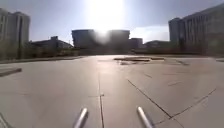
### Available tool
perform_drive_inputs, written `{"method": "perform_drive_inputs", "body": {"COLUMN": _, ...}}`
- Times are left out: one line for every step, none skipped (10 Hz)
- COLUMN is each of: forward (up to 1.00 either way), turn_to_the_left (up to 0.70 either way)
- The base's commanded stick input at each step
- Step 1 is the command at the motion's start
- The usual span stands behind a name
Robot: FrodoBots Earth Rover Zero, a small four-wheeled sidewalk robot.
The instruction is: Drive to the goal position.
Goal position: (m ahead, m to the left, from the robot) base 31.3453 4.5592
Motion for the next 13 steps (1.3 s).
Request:
{"method": "perform_drive_inputs", "body": {"forward": 1.0, "turn_to_the_left": 0.16}}
{"method": "perform_drive_inputs", "body": {"forward": 1.0, "turn_to_the_left": -0.02}}
{"method": "perform_drive_inputs", "body": {"forward": 1.0, "turn_to_the_left": -0.02}}
{"method": "perform_drive_inputs", "body": {"forward": 1.0, "turn_to_the_left": -0.02}}
{"method": "perform_drive_inputs", "body": {"forward": 1.0, "turn_to_the_left": -0.02}}
{"method": "perform_drive_inputs", "body": {"forward": 1.0, "turn_to_the_left": -0.02}}
{"method": "perform_drive_inputs", "body": {"forward": 1.0, "turn_to_the_left": -0.02}}
{"method": "perform_drive_inputs", "body": {"forward": 1.0, "turn_to_the_left": -0.02}}
{"method": "perform_drive_inputs", "body": {"forward": 1.0, "turn_to_the_left": -0.02}}
{"method": "perform_drive_inputs", "body": {"forward": 1.0, "turn_to_the_left": -0.02}}
{"method": "perform_drive_inputs", "body": {"forward": 1.0, "turn_to_the_left": -0.02}}
{"method": "perform_drive_inputs", "body": {"forward": 1.0, "turn_to_the_left": -0.11}}
{"method": "perform_drive_inputs", "body": {"forward": 1.0, "turn_to_the_left": -0.36}}
